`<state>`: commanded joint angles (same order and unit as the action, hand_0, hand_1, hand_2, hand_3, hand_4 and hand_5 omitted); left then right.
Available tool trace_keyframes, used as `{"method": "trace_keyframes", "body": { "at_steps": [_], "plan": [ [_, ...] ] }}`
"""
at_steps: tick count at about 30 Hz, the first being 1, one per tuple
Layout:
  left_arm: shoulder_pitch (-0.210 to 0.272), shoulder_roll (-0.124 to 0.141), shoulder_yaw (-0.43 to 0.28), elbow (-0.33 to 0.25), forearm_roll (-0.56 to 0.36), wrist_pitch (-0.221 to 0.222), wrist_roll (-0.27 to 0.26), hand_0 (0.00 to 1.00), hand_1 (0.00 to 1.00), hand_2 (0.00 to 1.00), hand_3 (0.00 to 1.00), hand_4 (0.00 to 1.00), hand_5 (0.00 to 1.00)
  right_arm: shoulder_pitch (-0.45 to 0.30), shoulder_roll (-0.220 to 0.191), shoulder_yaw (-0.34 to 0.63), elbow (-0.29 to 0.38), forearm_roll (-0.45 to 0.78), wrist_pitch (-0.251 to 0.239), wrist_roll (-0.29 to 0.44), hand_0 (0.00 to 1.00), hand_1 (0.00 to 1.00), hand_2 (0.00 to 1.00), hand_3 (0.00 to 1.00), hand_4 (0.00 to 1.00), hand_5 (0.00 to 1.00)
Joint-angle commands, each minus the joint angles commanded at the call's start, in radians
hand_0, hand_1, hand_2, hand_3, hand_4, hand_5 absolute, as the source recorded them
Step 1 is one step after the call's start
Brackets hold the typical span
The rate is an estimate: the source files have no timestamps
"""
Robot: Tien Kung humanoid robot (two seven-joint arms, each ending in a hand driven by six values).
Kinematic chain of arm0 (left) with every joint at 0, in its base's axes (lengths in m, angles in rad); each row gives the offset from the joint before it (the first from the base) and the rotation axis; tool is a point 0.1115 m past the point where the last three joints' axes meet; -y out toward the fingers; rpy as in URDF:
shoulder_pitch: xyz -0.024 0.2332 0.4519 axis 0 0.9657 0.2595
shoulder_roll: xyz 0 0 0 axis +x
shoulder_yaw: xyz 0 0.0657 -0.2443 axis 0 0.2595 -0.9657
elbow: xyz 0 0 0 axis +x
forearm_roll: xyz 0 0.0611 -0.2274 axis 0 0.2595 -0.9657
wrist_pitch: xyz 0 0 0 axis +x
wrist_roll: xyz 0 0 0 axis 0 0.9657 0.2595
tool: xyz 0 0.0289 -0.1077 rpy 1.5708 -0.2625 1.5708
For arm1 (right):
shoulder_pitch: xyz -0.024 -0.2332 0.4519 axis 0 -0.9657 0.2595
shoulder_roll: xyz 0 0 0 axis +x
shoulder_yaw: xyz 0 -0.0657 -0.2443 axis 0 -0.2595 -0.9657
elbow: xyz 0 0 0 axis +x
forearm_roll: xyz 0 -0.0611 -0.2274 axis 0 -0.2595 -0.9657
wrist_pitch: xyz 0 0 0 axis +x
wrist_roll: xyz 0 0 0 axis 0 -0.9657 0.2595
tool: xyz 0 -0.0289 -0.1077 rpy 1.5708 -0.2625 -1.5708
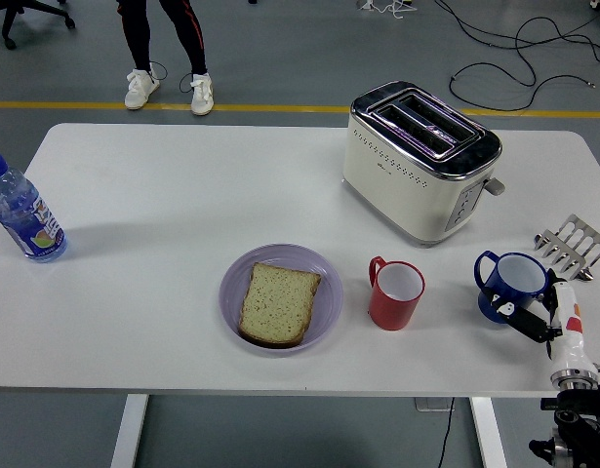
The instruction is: Pick up the cup,pour liquid into bread,place the cup on the desk
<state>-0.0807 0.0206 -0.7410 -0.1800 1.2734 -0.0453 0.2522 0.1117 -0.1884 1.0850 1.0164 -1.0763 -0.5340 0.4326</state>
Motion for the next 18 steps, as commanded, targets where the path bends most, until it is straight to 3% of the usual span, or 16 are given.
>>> {"method": "trace_keyframes", "body": {
  "at_steps": [14, 15, 18],
  "plan": [
    [-0.004, -0.002, -0.006, 0.0, 0.013, 0.0, 0.001, 0.655, 0.69, 0.71, 0.596, 0.307, 0.897, 0.002, 0.001, -0.011, -0.017, -0.006, 0.0, 0.002, 0.574, 0.512, 0.627, 0.625, 0.642, 0.028],
    [-0.005, -0.001, -0.006, 0.0, 0.013, 0.001, 0.001, 0.655, 0.69, 0.71, 0.596, 0.308, 0.896, 0.002, 0.001, -0.01, -0.017, -0.006, -0.001, 0.003, 0.611, 0.534, 0.69, 0.762, 0.69, 0.03],
    [-0.007, -0.001, -0.006, 0.0, 0.014, 0.001, 0.001, 0.655, 0.69, 0.71, 0.596, 0.308, 0.896, 0.005, 0.0, -0.009, -0.019, -0.007, -0.003, 0.004, 0.611, 0.534, 0.69, 0.762, 0.69, 0.03]
  ]
}}
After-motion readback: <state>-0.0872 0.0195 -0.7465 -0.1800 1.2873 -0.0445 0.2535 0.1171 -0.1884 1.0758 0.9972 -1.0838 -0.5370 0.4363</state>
